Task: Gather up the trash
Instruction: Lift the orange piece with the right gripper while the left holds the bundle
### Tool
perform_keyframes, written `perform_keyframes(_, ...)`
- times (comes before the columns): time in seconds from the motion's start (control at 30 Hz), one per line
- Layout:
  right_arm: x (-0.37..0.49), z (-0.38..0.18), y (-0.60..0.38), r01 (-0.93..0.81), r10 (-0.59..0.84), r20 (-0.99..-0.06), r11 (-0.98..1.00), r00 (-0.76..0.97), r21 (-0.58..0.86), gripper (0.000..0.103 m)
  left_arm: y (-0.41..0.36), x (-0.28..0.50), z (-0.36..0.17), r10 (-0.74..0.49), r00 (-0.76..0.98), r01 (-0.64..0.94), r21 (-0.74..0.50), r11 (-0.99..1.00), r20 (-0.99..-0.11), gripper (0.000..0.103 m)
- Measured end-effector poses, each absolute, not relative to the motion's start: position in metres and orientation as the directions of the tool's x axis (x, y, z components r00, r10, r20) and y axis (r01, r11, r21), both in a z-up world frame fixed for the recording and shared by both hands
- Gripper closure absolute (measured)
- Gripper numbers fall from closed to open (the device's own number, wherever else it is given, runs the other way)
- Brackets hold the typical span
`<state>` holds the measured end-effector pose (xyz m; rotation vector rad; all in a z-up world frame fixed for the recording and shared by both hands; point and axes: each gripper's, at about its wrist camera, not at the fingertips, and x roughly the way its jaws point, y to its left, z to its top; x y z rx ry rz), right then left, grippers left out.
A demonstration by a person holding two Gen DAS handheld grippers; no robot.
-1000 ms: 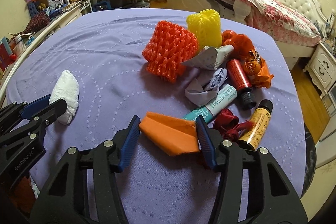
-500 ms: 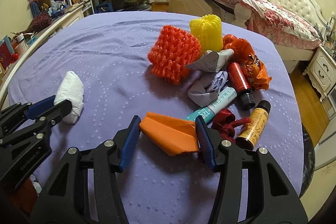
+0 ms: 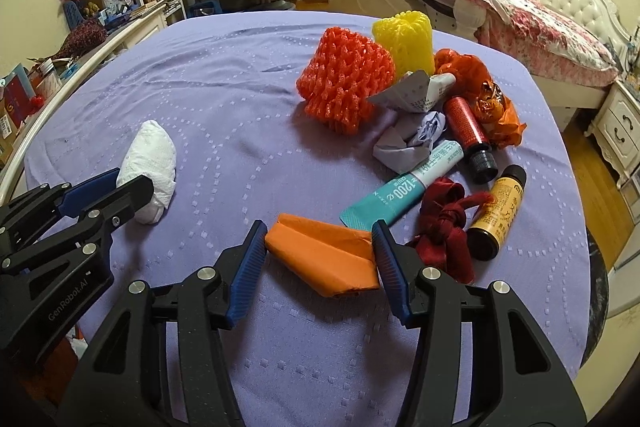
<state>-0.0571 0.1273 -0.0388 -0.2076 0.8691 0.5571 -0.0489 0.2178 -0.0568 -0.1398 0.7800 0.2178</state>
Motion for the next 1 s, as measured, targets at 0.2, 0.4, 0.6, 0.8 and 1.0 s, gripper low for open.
perform_keyframes(0.2,-0.061,-0.042,0.127,-0.544,0.368,-0.780,0.838,0.505,0.043,0.044,0.217,-0.046,-0.057,0.150,0.696,-0.244,-0.035,0.969,-0.702,0.070)
perform_keyframes(0.4,-0.064,-0.042,0.128,-0.543,0.367,-0.780,0.839,0.506,0.042,0.044,0.217,-0.045,-0.057,0.137,0.697,-0.248,-0.056,0.967,-0.704,0.070)
perform_keyframes(0.6,-0.066,-0.042,0.127,-0.545,0.366,-0.779,0.838,0.510,0.037,0.051,0.217,-0.044,-0.064,0.129,0.686,-0.261,-0.077,0.962,-0.716,0.057)
perform_keyframes(0.8,-0.066,-0.041,0.125,-0.545,0.376,-0.774,0.837,0.509,0.049,0.056,0.221,-0.041,-0.071,0.118,0.674,-0.278,-0.103,0.955,-0.729,0.053)
perform_keyframes(1.0,-0.067,-0.039,0.124,-0.548,0.385,-0.768,0.835,0.511,0.054,0.057,0.219,-0.039,-0.071,0.110,0.680,-0.260,-0.098,0.961,-0.725,0.067)
